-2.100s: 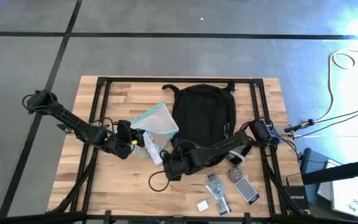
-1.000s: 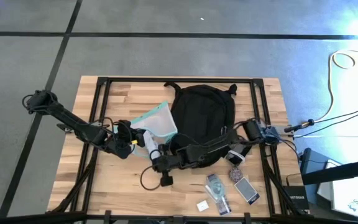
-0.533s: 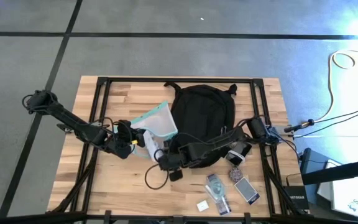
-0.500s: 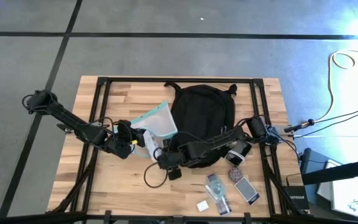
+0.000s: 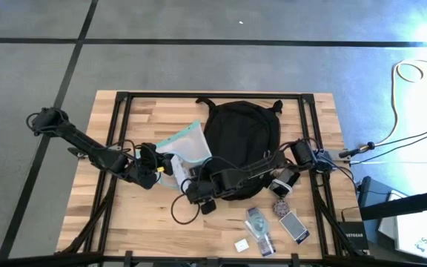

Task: Unpack backpack
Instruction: Put the white pill organizer into the transparent zipper bag

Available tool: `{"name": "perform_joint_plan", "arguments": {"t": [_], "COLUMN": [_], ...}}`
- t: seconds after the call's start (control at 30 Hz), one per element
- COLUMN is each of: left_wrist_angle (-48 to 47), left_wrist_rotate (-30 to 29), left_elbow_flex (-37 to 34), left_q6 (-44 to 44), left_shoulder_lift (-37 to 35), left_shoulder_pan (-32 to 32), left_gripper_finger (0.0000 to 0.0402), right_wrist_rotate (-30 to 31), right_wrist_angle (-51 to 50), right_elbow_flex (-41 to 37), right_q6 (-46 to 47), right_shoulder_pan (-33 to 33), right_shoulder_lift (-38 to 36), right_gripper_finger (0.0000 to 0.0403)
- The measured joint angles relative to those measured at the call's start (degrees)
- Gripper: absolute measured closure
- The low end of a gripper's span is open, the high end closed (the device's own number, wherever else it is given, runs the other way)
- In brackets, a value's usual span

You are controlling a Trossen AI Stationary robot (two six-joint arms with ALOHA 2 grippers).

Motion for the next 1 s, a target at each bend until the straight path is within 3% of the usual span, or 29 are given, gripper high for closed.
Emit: {"name": "perform_joint_plan", "arguments": {"t": [0.4, 0.83, 1.0], "left_wrist_angle": [0.0, 0.0, 0.0], "left_wrist_rotate": [0.0, 0.1, 0.1], "left_elbow_flex": [0.0, 0.0, 0.0], "left_q6": [0.1, 0.1, 0.1], "left_shoulder_lift": [0.0, 0.0, 0.0], "left_shoulder_pan": [0.0, 0.0, 0.0], "left_gripper_finger": [0.04, 0.04, 0.04], "right_wrist_rotate": [0.9, -0.8, -5.0], "right_wrist_angle": [0.3, -0.2, -0.2], "right_elbow_flex": [0.0, 0.0, 0.0], "right_q6": [-0.2, 0.0, -0.1], "right_shoulder_pan": [-0.1, -0.1, -0.1], "right_shoulder_lift": [0.0, 0.0, 0.0], "right_gripper_finger": [0.0368, 0.0393, 0.0399]}}
